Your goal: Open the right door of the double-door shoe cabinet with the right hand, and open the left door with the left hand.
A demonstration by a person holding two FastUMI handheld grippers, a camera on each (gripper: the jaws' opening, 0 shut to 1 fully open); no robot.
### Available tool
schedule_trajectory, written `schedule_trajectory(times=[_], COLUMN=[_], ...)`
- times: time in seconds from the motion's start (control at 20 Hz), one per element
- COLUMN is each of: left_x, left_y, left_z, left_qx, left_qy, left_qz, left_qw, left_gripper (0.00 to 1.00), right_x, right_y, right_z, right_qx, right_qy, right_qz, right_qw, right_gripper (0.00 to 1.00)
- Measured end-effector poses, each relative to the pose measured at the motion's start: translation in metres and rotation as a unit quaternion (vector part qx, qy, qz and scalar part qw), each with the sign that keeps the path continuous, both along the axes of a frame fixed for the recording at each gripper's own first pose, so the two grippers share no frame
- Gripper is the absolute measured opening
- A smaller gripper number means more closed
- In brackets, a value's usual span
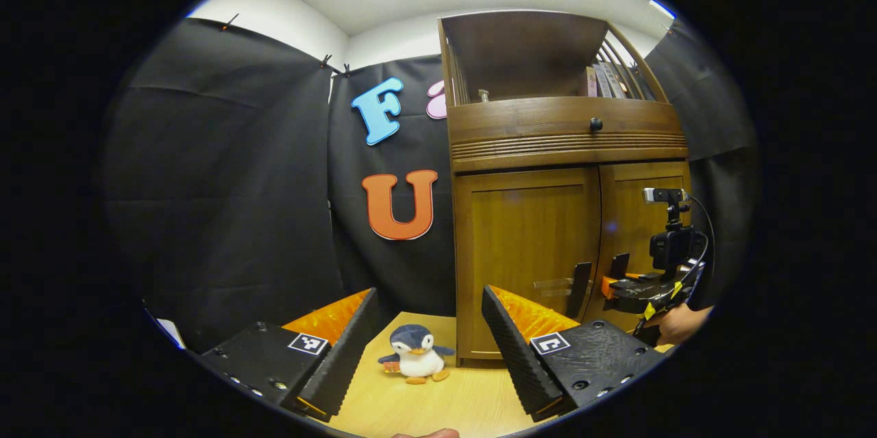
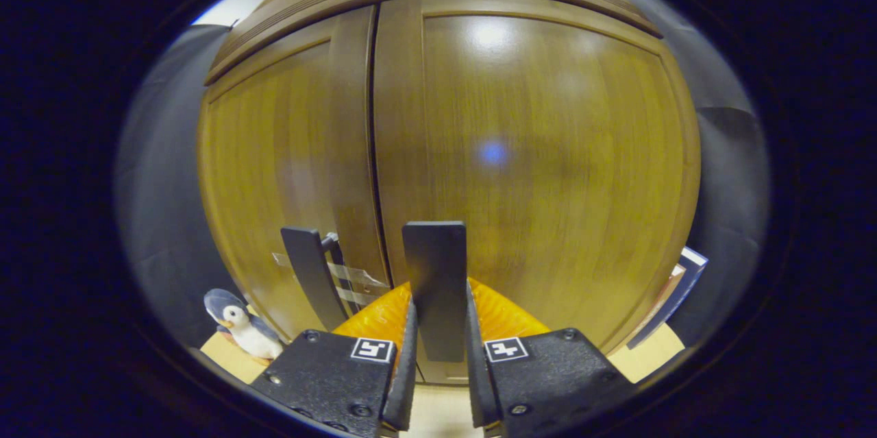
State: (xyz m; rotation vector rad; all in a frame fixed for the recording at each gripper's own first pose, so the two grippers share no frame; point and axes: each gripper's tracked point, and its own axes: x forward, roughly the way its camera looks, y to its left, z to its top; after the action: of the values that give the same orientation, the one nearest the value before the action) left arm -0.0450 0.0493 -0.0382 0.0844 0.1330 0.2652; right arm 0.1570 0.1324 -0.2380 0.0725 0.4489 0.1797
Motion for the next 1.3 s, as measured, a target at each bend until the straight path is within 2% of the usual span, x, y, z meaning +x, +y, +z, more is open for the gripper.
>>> schedule_trajectory(times=[0.4, 0.7, 1.3], left_x=[0.002, -0.002, -0.004], left_y=[-0.002, -0.007, -0.056], left_z=[-0.007, -0.007, -0.012], left_qx=[-0.019, -0.014, -0.017], left_qy=[0.003, 0.005, 0.022], left_qz=[-0.014, -0.027, -0.083], left_qw=[1.000, 1.000, 0.996], left_gripper=[0.91, 0.92, 0.92], right_x=[-0.020, -0.045, -0.097], right_y=[-0.005, -0.013, -0.041], right_z=[0.004, 0.009, 0.021], right_qx=[0.018, 0.020, 0.017], right_qy=[0.014, 0.009, -0.006], right_qz=[0.014, 0.022, 0.039], right_qw=[1.000, 1.000, 0.999], right_gripper=[0.31, 0.30, 0.30])
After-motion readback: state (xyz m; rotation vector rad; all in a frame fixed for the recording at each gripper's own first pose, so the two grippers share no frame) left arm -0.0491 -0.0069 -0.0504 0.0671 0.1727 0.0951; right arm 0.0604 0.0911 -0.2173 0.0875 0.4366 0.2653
